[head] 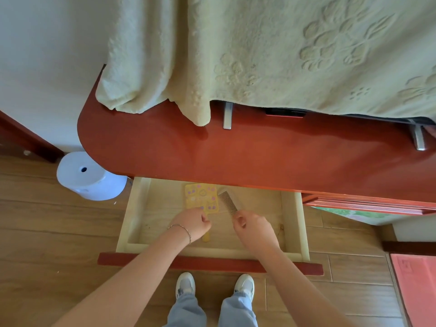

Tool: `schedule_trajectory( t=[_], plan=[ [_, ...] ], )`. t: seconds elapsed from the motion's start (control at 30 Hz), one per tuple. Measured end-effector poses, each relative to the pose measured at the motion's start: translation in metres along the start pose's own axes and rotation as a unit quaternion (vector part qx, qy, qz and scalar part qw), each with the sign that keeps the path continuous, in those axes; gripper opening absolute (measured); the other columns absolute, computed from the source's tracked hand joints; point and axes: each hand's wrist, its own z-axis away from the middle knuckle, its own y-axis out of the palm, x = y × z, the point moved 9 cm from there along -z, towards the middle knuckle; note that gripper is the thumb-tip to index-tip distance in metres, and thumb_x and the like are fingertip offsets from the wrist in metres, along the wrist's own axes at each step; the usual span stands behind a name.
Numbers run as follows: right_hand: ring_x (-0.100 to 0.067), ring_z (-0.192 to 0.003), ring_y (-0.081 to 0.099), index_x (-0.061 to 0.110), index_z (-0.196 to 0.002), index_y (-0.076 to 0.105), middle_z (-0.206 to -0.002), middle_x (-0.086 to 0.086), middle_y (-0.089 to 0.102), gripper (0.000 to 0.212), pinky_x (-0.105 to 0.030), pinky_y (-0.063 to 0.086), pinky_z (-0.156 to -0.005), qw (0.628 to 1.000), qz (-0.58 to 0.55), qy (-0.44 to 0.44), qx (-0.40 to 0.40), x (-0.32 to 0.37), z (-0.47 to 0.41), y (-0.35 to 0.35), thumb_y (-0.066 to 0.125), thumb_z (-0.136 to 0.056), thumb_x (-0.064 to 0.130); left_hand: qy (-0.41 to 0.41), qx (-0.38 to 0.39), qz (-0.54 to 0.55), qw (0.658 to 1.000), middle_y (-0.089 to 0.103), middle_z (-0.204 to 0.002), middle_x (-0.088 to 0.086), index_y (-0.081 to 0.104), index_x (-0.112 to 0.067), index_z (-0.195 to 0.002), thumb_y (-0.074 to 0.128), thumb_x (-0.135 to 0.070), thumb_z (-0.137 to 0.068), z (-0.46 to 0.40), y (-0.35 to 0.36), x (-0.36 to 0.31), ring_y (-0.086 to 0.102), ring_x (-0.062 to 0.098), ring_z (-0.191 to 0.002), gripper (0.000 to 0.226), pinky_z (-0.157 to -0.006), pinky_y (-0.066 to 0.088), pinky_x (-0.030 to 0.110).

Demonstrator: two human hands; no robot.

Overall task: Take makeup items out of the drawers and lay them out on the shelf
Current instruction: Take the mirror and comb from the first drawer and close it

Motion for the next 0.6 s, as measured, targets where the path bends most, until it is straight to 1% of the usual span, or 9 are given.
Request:
schedule_trajectory(
  t=[0.07,0.13,0.17,0.23,0.3,0.4,0.47,0.53,0.6],
  plan=[
    [-0.020,-0.092,0.062,0.021,-0.120,0.056,-0.112,0.000,0.063,0.031,-0.027,0.046,-0.066,1.000,0.016,0.026,-0.005,-0.008,-0.012,0.004,0.047,-0.093,0.033,-0.012,0.014,-0.046,0.999,0.063,-0.121,-0.002,0.052,-0.018,-0.080,0.042,-0.032,-0.091,-0.009,0.004,0.003,0.056,0.018,-0.074,0.020,-0.076,0.051,0.032],
    [-0.022,-0.099,0.060,0.020,-0.125,0.051,-0.122,-0.001,0.055,0.037,-0.027,0.044,-0.067,0.999,0.025,0.044,-0.012,-0.016,-0.021,0.008,0.049,-0.092,0.036,-0.034,0.030,-0.083,0.995,0.065,-0.086,0.000,0.060,-0.013,-0.096,0.040,-0.038,-0.092,-0.014,0.008,0.007,0.058,0.020,-0.076,0.032,-0.070,0.049,0.030],
    [-0.023,-0.102,0.058,0.019,-0.128,0.049,-0.126,-0.001,0.052,0.040,-0.028,0.045,-0.069,0.998,0.028,0.053,-0.015,-0.019,-0.025,0.010,0.050,-0.092,0.036,-0.043,0.037,-0.094,0.994,0.057,-0.068,-0.002,0.061,-0.011,-0.096,0.040,-0.041,-0.091,-0.016,0.011,0.008,0.059,0.020,-0.073,0.037,-0.064,0.046,0.029],
    [-0.025,-0.110,0.053,0.017,-0.132,0.043,-0.131,-0.002,0.046,0.047,-0.033,0.047,-0.076,0.997,0.041,0.071,-0.015,-0.025,-0.032,0.013,0.052,-0.091,0.038,-0.058,0.039,-0.109,0.992,0.045,-0.053,-0.004,0.054,-0.013,-0.070,0.040,-0.047,-0.090,-0.019,0.015,0.010,0.053,0.017,-0.059,0.042,-0.052,0.039,0.024],
    [-0.027,-0.115,0.048,0.015,-0.135,0.038,-0.134,-0.003,0.043,0.054,-0.035,0.047,-0.082,0.994,0.052,0.092,-0.013,-0.032,-0.036,0.017,0.054,-0.090,0.040,-0.078,0.035,-0.115,0.990,0.044,-0.051,-0.003,0.042,-0.016,-0.058,0.040,-0.052,-0.089,-0.022,0.019,0.012,0.045,0.013,-0.050,0.048,-0.049,0.038,0.023],
    [-0.027,-0.119,0.046,0.012,-0.136,0.036,-0.135,-0.006,0.042,0.060,-0.037,0.047,-0.084,0.992,0.053,0.117,-0.004,-0.041,-0.040,0.022,0.056,-0.088,0.042,-0.093,0.039,-0.111,0.989,0.052,-0.058,-0.001,0.047,-0.016,-0.060,0.040,-0.057,-0.088,-0.023,0.026,0.011,0.053,0.016,-0.057,0.050,-0.060,0.046,0.027],
    [-0.027,-0.119,0.046,0.011,-0.135,0.036,-0.135,-0.006,0.042,0.061,-0.037,0.048,-0.083,0.991,0.058,0.124,0.001,-0.043,-0.041,0.025,0.057,-0.087,0.043,-0.096,0.044,-0.110,0.988,0.067,-0.087,0.004,0.060,-0.013,-0.075,0.041,-0.056,-0.088,-0.024,0.030,0.010,0.063,0.021,-0.077,0.049,-0.069,0.050,0.029],
    [-0.027,-0.118,0.045,0.011,-0.134,0.036,-0.134,-0.006,0.043,0.061,-0.037,0.048,-0.082,0.990,0.064,0.125,0.001,-0.045,-0.043,0.026,0.057,-0.087,0.044,-0.103,0.040,-0.108,0.988,0.063,-0.118,0.007,0.058,-0.013,-0.079,0.043,-0.053,-0.088,-0.025,0.033,0.013,0.064,0.023,-0.085,0.044,-0.072,0.050,0.028],
    [-0.027,-0.120,0.044,0.011,-0.133,0.036,-0.134,-0.007,0.042,0.061,-0.037,0.048,-0.083,0.989,0.073,0.126,0.003,-0.045,-0.044,0.028,0.057,-0.087,0.044,-0.110,0.039,-0.106,0.987,0.059,-0.127,0.006,0.052,-0.014,-0.074,0.045,-0.050,-0.088,-0.027,0.036,0.015,0.065,0.023,-0.090,0.039,-0.070,0.048,0.027]
  ],
)
